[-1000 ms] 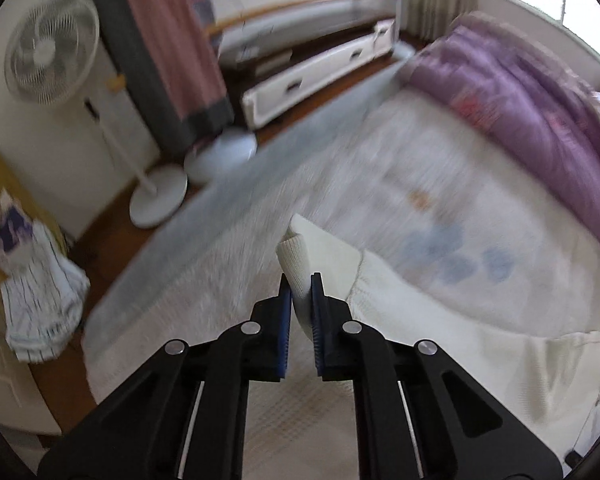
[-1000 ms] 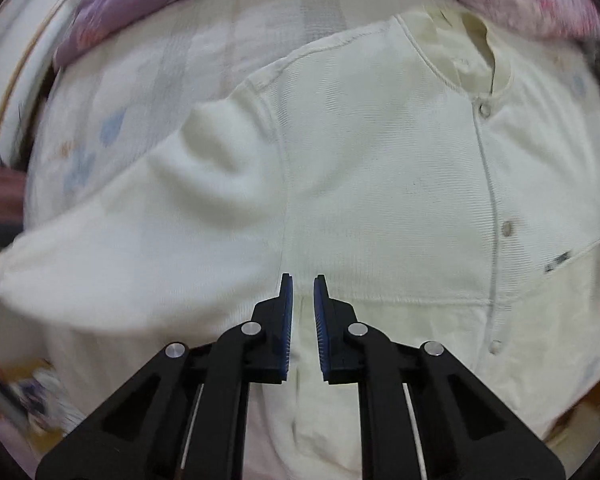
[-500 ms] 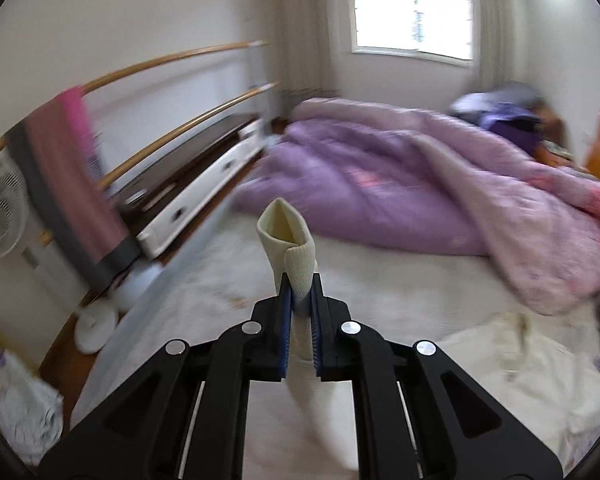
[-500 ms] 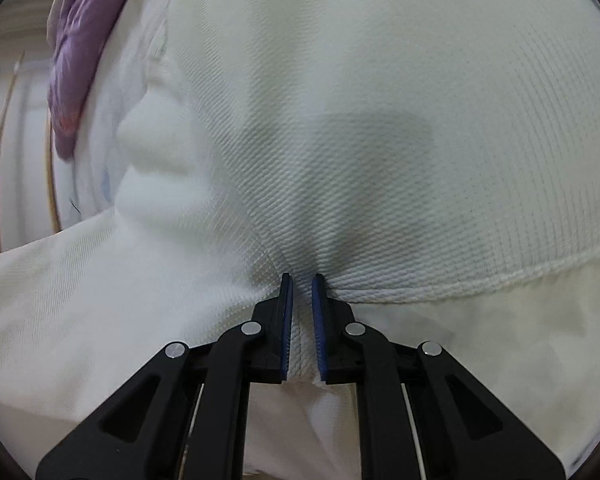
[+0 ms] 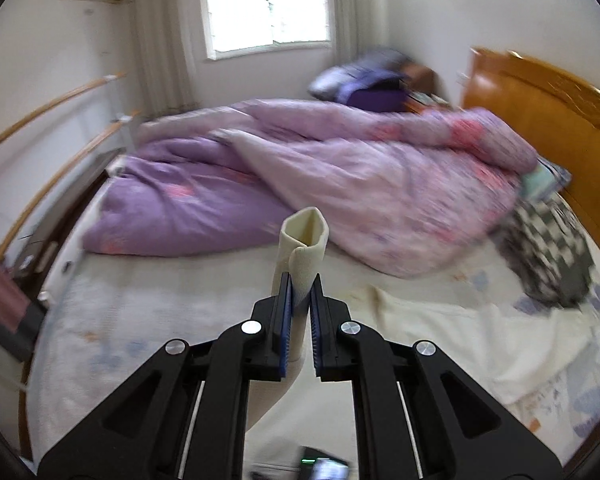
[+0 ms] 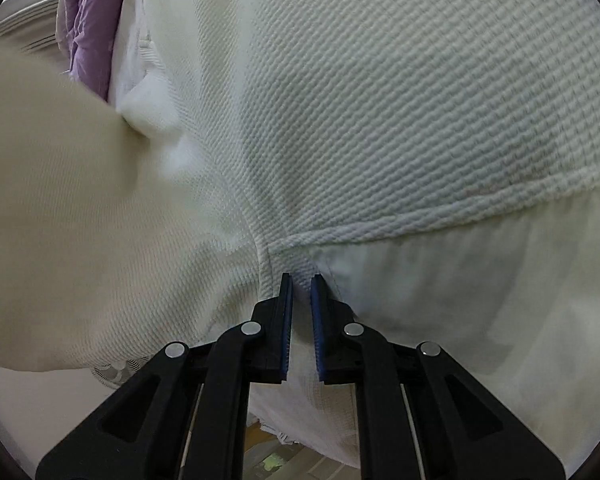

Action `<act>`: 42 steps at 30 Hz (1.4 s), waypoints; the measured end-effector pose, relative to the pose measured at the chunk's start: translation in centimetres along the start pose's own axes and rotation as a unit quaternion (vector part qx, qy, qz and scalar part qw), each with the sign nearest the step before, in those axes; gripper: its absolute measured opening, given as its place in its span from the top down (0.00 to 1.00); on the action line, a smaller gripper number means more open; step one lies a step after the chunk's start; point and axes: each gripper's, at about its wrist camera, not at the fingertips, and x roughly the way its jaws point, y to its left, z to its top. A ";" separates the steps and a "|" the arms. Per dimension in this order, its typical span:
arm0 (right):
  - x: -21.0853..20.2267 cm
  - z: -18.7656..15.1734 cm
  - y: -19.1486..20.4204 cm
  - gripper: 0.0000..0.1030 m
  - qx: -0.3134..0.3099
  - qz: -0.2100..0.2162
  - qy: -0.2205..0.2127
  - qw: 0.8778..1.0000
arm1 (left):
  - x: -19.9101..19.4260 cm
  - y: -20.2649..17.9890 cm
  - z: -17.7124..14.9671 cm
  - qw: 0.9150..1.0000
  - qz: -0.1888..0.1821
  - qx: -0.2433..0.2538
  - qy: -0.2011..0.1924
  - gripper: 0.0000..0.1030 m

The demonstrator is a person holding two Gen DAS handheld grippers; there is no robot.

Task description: Fold large clothes

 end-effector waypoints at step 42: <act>-27.5 16.6 -8.5 0.20 -0.049 -0.267 -0.215 0.938 | 10.1 14.7 -21.7 0.929 0.105 -0.203 0.292 0.21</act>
